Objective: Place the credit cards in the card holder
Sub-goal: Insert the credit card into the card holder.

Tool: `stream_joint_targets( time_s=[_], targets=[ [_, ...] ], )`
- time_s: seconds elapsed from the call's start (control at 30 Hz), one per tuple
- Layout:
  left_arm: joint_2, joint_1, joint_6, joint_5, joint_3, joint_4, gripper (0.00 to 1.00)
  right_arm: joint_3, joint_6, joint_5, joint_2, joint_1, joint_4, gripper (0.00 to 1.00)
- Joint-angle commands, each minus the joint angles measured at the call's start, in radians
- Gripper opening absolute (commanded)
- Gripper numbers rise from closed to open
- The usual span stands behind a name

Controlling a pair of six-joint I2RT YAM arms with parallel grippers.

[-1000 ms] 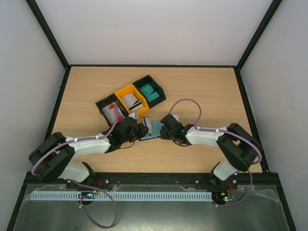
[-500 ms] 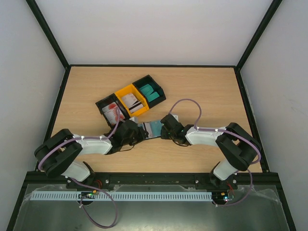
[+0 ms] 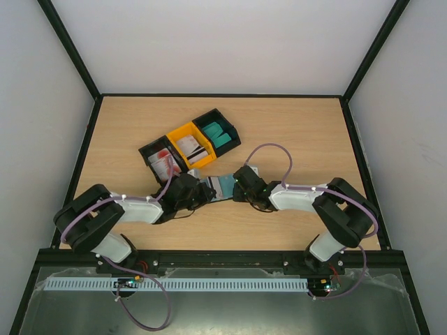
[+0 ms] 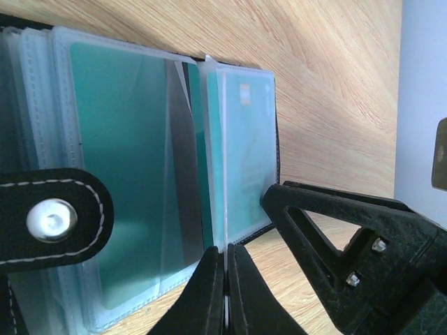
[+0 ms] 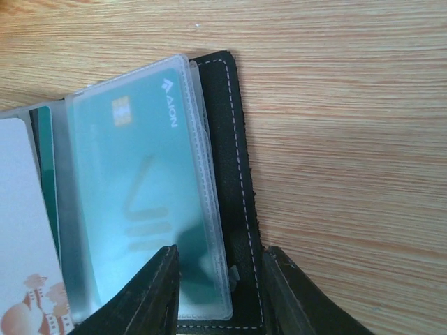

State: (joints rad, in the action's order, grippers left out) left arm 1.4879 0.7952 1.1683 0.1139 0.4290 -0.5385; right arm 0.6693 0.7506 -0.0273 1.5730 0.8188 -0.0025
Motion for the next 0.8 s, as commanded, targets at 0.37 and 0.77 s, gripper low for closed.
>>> stream_joint_targets(
  time_s=[0.37, 0.77],
  targets=[
    [0.112, -0.011, -0.017, 0.039, -0.003, -0.098, 0.03, -0.026, 0.018, -0.024, 0.036, 0.006, -0.004, 0.32],
    [0.130, -0.011, 0.003, 0.000, -0.006, -0.119, 0.03, -0.045, 0.018, -0.047, 0.051, 0.005, 0.008, 0.32]
  ],
)
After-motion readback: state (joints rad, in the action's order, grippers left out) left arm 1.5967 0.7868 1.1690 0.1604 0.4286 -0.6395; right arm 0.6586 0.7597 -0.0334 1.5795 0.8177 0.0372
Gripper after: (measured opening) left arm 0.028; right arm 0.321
